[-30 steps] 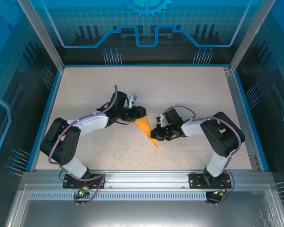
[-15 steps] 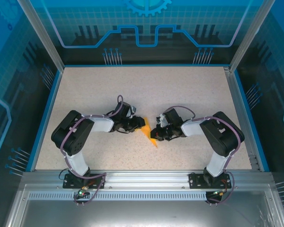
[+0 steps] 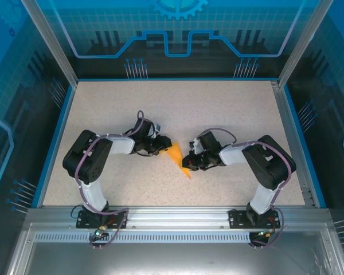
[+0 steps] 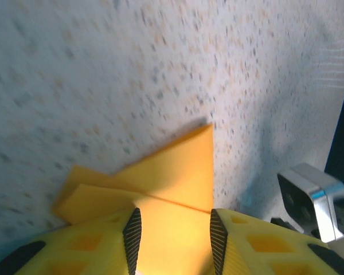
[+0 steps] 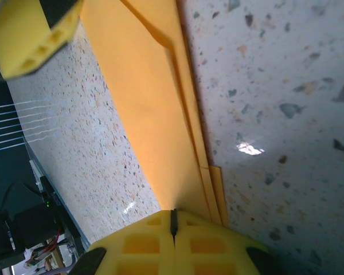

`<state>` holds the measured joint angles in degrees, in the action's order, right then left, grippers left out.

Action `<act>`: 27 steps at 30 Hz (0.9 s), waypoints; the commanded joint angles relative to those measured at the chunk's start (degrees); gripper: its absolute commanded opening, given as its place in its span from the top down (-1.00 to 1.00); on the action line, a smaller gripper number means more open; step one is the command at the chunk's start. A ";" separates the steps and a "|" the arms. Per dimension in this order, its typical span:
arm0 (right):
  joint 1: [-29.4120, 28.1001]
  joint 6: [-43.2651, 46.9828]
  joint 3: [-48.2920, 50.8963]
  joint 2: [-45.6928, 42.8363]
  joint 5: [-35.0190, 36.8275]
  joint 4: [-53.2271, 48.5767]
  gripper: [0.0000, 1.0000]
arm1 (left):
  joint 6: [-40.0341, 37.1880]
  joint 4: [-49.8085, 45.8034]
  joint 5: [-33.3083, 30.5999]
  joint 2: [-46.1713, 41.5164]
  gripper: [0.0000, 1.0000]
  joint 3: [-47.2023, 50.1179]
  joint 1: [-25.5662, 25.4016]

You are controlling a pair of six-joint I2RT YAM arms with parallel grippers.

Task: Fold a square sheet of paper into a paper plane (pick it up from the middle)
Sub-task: Fold the wing for the fifth time at the center of the table.

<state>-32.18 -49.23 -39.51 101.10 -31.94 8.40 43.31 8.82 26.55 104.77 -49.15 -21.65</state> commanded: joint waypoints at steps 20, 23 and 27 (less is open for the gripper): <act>-0.29 0.39 1.87 3.40 5.36 -10.27 1.00 | -0.91 -7.18 -2.45 -9.17 0.09 -4.34 2.57; -0.25 0.25 2.01 3.23 5.50 -10.07 1.00 | 0.57 -6.21 -2.56 -11.13 0.11 -3.36 -0.41; -0.32 0.01 1.82 3.25 5.63 -9.92 1.00 | 1.56 -5.56 -2.73 -10.49 0.20 -2.64 -5.21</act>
<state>-32.18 -49.08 -40.14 101.12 -31.79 7.14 43.53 3.16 23.20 94.21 -53.17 -24.23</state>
